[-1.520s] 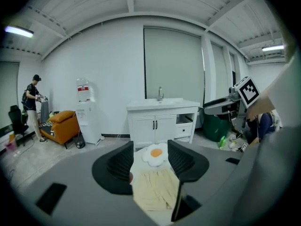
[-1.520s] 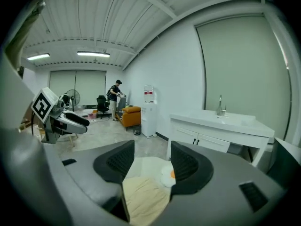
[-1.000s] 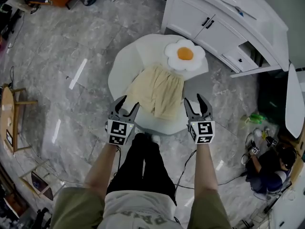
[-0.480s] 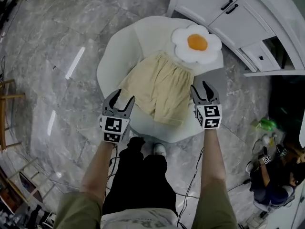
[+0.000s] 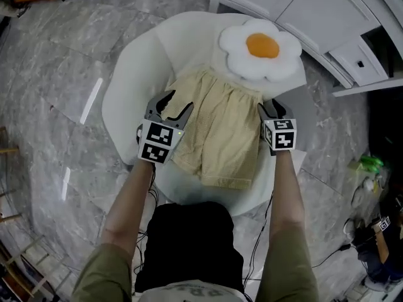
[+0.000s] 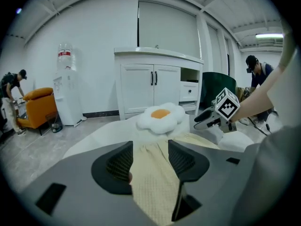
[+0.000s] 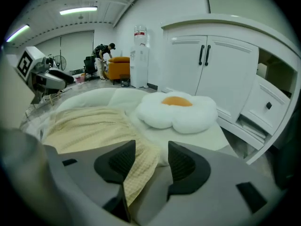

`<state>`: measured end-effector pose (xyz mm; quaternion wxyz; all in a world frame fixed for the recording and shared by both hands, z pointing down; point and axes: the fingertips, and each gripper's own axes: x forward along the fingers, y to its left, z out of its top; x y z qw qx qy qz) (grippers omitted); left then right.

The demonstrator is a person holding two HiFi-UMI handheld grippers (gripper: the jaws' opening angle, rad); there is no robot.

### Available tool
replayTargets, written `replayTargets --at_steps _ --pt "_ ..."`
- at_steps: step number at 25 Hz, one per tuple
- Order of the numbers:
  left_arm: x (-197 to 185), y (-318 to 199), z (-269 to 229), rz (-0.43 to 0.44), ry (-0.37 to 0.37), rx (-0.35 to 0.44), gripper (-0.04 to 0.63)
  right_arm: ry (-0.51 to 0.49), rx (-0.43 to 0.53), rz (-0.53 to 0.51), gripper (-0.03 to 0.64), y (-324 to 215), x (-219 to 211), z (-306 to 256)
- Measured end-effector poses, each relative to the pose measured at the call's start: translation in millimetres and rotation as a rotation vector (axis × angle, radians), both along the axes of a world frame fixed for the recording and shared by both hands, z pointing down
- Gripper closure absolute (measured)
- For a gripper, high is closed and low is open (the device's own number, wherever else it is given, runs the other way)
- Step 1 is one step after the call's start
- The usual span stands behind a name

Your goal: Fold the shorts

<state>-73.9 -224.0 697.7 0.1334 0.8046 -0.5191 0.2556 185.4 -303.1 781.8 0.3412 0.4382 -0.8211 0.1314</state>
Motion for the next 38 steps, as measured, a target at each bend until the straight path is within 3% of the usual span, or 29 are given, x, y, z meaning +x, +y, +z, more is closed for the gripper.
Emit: replayTargets --at_steps 6,11,17,19,23,29,34,38 --pt "3 -41 34 0.083 -0.045 0.025 0.357 0.037 -0.070 0.036 0.383 -28 6 58" --pt "-7 -55 46 0.090 -0.050 0.020 0.357 0.097 -0.129 -0.008 0.400 -32 4 86" --pt "-8 -51 54 0.104 -0.085 -0.010 0.357 0.125 -0.184 -0.091 0.525 -26 -4 89" --pt "-8 -51 58 0.110 -0.093 -0.019 0.354 0.097 -0.175 -0.091 0.569 -26 -4 83" --pt "-4 -61 65 0.141 -0.110 -0.015 0.340 -0.013 -0.108 -0.103 0.583 -24 -5 57" --pt "18 -100 86 0.249 -0.161 -0.072 0.321 -0.030 0.009 -0.288 0.583 0 -12 13" --pt "34 -139 123 0.326 -0.196 -0.221 0.321 -0.013 0.047 -0.394 0.583 13 -16 -5" --pt "43 -158 142 0.421 -0.286 -0.299 0.321 -0.038 0.083 -0.456 0.583 25 -15 -21"
